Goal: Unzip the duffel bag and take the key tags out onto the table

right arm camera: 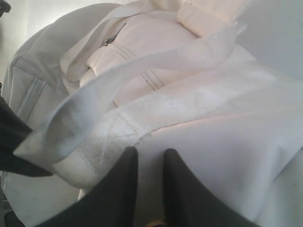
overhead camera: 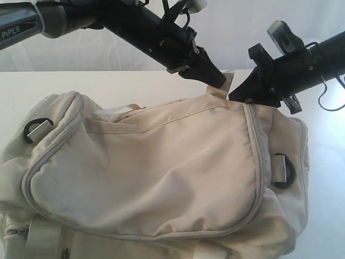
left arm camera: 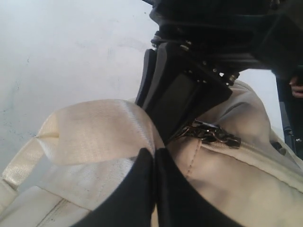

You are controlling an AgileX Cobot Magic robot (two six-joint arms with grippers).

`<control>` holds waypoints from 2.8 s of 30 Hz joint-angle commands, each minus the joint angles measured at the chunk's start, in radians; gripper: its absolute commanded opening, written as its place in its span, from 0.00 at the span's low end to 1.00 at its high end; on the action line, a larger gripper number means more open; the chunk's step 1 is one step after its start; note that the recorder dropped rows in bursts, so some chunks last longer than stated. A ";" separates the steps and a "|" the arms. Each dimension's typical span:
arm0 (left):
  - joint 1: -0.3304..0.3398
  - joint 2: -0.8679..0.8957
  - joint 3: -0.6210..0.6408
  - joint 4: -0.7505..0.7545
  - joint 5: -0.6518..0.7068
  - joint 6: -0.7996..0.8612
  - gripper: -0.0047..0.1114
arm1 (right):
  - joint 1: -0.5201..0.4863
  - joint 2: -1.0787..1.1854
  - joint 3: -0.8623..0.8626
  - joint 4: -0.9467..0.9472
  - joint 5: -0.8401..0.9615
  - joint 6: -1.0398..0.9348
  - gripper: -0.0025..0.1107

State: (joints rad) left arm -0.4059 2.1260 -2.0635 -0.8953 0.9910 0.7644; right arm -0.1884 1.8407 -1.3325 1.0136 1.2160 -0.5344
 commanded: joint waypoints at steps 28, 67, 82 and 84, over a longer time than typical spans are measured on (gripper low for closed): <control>-0.003 -0.035 -0.009 -0.083 0.028 -0.002 0.04 | -0.051 -0.104 0.000 -0.139 0.005 0.043 0.62; -0.003 -0.023 -0.009 -0.061 0.019 -0.020 0.04 | -0.010 -0.308 0.112 -0.002 0.005 0.019 0.02; -0.003 -0.023 -0.009 -0.031 -0.004 -0.058 0.04 | 0.005 -0.501 0.153 -0.081 0.005 0.050 0.02; -0.003 -0.023 -0.009 -0.031 -0.004 -0.058 0.04 | 0.026 -0.511 0.174 -0.093 0.005 0.050 0.02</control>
State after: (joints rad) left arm -0.4059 2.1243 -2.0635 -0.8952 0.9753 0.7141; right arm -0.1871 1.3562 -1.1798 0.9020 1.2044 -0.4891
